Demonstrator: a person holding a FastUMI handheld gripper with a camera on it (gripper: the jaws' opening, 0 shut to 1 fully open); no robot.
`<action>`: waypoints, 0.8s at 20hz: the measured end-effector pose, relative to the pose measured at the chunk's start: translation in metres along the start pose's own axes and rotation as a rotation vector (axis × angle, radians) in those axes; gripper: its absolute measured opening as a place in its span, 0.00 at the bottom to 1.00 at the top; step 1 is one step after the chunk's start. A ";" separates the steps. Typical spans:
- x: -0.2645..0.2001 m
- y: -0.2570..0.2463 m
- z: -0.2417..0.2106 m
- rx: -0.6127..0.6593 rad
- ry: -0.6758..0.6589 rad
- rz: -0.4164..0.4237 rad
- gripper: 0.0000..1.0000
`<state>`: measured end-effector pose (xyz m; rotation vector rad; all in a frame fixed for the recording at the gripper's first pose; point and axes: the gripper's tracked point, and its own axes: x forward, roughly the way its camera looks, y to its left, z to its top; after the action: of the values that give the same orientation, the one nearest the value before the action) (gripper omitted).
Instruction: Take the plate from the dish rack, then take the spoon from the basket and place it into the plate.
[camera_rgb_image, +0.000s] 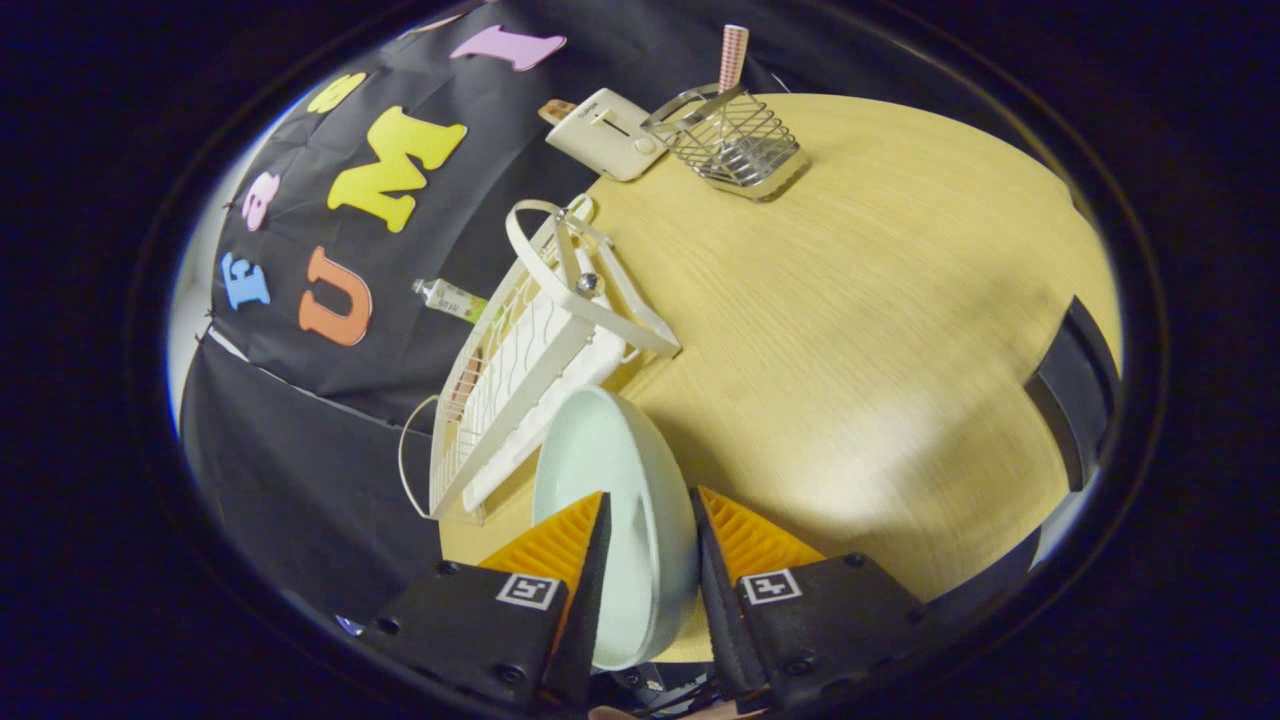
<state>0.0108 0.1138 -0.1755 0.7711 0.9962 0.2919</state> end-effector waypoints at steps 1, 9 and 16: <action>0.002 -0.001 -0.002 -0.007 -0.001 -0.007 0.54; -0.021 -0.015 0.022 -0.242 -0.176 -0.141 0.67; -0.098 -0.039 0.124 -0.579 -0.620 -0.433 0.79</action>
<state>0.0586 -0.0231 -0.1008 0.0825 0.4258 -0.0471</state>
